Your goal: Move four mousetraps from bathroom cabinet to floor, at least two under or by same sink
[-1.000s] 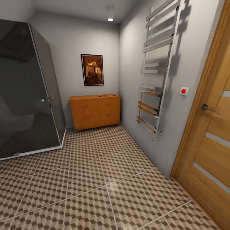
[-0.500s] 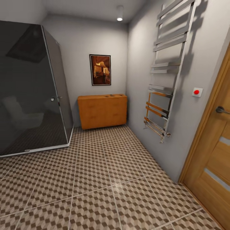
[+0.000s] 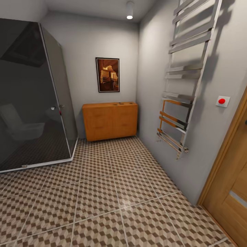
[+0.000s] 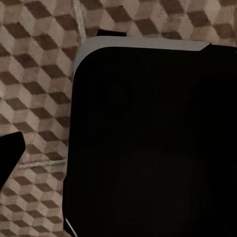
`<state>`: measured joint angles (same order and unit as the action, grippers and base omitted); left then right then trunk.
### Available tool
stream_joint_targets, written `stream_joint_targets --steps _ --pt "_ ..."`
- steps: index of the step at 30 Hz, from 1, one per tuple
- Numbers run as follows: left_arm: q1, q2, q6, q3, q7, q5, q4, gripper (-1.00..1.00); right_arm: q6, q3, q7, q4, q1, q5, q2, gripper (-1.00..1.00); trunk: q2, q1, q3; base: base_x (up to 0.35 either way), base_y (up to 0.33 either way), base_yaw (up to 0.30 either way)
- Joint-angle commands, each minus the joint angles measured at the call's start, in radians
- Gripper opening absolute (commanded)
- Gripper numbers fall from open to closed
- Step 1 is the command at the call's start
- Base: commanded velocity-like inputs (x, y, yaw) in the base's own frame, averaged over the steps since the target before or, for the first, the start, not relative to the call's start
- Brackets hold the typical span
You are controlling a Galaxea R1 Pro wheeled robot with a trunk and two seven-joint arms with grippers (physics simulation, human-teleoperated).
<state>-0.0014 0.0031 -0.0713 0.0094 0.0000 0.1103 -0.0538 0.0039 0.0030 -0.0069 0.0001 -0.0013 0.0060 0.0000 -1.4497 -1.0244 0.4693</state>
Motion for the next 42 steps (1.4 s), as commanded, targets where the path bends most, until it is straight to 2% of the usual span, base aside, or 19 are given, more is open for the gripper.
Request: stream_joint_targets --steps 1,19,26,42 --pt "0.0 0.0 -0.002 0.0 0.0 0.009 0.0 1.0 0.0 0.0 -0.001 0.0 0.0 0.001 0.0 1.0 0.0 -0.001 0.001 0.32 0.0 0.001" --pt "0.0 0.0 -0.001 0.0 0.0 0.009 0.0 1.0 0.001 0.0 0.0 0.0 0.0 0.001 0.0 1.0 0.0 -0.001 0.001 0.324 0.0 0.0" --pt "0.0 0.0 -0.001 0.0 0.0 0.009 0.0 1.0 0.0 0.002 -0.001 0.0 0.0 0.002 0.0 1.0 0.0 -0.001 0.001 0.325 0.0 0.184" --pt "0.0 0.0 -0.001 0.0 0.0 0.009 0.0 1.0 -0.001 0.002 -0.001 0.0 0.0 0.002 0.0 1.0 0.0 -0.001 0.001 0.325 0.0 0.013"
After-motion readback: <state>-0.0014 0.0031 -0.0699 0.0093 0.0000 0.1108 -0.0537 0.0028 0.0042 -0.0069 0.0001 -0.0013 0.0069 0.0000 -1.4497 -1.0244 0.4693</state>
